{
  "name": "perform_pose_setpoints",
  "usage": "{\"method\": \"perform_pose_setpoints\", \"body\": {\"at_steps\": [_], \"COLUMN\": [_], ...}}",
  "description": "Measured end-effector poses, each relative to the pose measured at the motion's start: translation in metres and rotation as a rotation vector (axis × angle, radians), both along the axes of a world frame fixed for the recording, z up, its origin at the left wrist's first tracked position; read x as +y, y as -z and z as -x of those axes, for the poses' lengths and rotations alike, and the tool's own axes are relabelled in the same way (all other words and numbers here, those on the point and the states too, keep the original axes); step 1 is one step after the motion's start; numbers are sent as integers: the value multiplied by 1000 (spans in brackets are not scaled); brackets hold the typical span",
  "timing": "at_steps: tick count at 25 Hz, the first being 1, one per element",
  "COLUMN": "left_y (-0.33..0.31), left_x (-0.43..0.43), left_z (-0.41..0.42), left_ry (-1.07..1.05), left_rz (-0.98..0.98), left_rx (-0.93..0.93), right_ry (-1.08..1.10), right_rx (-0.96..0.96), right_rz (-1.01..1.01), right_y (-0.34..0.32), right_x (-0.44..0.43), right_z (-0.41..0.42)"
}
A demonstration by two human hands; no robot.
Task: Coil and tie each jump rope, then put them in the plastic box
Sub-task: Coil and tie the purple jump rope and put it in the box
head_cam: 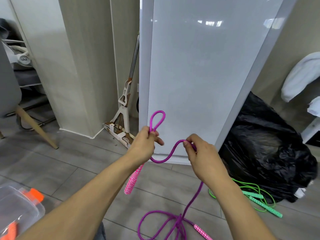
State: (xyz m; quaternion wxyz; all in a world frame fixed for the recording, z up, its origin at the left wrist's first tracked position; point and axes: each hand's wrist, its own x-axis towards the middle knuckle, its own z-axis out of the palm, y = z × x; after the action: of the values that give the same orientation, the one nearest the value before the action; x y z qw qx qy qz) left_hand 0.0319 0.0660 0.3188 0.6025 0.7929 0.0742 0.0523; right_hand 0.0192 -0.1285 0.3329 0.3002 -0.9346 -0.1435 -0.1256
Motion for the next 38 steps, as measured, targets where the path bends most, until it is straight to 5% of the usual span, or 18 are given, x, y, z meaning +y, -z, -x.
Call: {"method": "perform_pose_setpoints", "body": {"at_steps": [17,23,31,35,38], "left_y": [-2,-4,6,7,5], "left_x": [-29,-28,-7,16,9], "left_z": [21,19,-4,-13,-11], "left_ry": [392,444,-50,-261,-215], "left_rz": [38,380,55,207,372], "left_rx": [32,140,2,-20,-5], "right_ry": [33,55,-31,109,331], "right_rx": [40,76,338,502,428], "right_rz": [-257,-201,11,138,242], "right_y": [10,8,5,10,15], "right_x": [13,13,-15,-46,-53], "right_z": [-3,-3,-12,-22,-27]}}
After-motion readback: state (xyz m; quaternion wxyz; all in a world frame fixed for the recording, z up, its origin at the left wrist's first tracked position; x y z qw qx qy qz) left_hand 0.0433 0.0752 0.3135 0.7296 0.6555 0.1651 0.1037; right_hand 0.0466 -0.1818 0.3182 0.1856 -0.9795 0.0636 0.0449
